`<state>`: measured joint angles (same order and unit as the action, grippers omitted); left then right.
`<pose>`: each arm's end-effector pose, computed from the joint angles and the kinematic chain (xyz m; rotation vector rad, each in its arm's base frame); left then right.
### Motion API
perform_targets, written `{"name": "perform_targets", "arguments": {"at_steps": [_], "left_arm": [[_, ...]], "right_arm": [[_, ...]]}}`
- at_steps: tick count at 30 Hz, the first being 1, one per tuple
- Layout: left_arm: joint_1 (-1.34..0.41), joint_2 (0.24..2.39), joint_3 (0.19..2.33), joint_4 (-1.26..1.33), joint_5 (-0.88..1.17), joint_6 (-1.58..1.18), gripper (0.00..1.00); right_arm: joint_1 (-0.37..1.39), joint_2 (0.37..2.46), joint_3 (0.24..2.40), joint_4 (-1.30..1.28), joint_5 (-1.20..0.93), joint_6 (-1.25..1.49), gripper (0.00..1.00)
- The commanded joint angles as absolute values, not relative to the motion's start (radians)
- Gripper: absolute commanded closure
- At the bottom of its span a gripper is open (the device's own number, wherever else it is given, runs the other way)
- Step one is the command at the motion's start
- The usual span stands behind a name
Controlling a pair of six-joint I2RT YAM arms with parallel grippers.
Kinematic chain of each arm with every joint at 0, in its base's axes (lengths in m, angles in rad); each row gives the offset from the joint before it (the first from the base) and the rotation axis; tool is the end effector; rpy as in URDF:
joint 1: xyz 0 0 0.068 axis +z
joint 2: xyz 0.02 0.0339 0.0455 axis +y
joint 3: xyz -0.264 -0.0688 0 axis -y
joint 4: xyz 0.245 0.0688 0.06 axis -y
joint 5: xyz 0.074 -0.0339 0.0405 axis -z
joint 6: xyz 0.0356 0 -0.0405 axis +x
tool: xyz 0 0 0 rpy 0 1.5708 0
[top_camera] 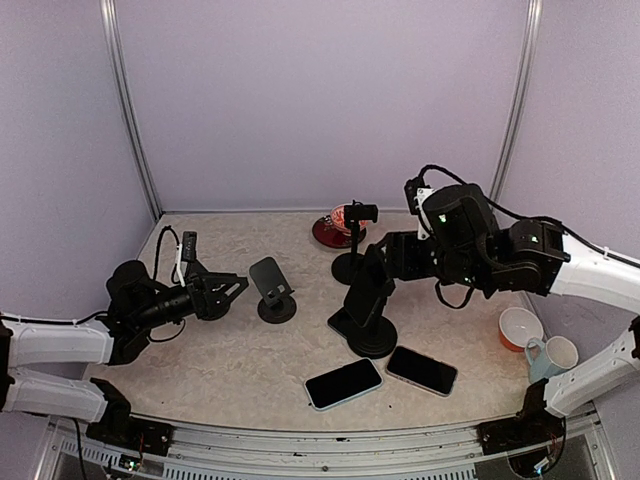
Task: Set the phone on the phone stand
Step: Pick up the phone stand with the phone from the center of the board.
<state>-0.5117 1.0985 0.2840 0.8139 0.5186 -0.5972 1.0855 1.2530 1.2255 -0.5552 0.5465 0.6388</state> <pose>0.1802 -0.1214 0.2115 0.3696 1.6813 -1.2508 0.1429 0.2313 0.3601 -0.1538 2.0883 0.4690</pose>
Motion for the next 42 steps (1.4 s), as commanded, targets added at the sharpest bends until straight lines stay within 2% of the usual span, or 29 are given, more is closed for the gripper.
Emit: {"name": "perform_targets", "arguments": {"at_steps": [1,6,13,22,28,33,42], "left_arm": [[-0.528,1.116,0.329,0.823,0.51,-0.582,0.01],[-0.539,1.128,0.347,0.813,0.507,-0.576,0.01],[-0.546,1.139,0.362,0.804,0.502,-0.572,0.01],[-0.549,1.151,0.372,0.806,0.502,-0.569,0.01],[-0.552,1.155,0.361,0.814,0.497,-0.569,0.01],[-0.559,1.156,0.348,0.825,0.495,-0.569,0.01],[-0.563,1.144,0.344,0.824,0.491,-0.569,0.02]], "right_arm": [[1.063,1.25,1.172,-0.444,0.427,0.598,0.33],[1.051,1.278,1.175,-0.44,0.392,0.582,0.39],[1.024,1.281,1.161,-0.427,0.366,0.577,0.62],[1.008,1.29,1.162,-0.425,0.346,0.568,0.78],[1.004,1.289,1.168,-0.414,0.32,0.561,0.93],[1.001,1.288,1.2,-0.41,0.302,0.546,1.0],[0.996,1.293,1.281,-0.443,0.326,0.518,1.0]]}}
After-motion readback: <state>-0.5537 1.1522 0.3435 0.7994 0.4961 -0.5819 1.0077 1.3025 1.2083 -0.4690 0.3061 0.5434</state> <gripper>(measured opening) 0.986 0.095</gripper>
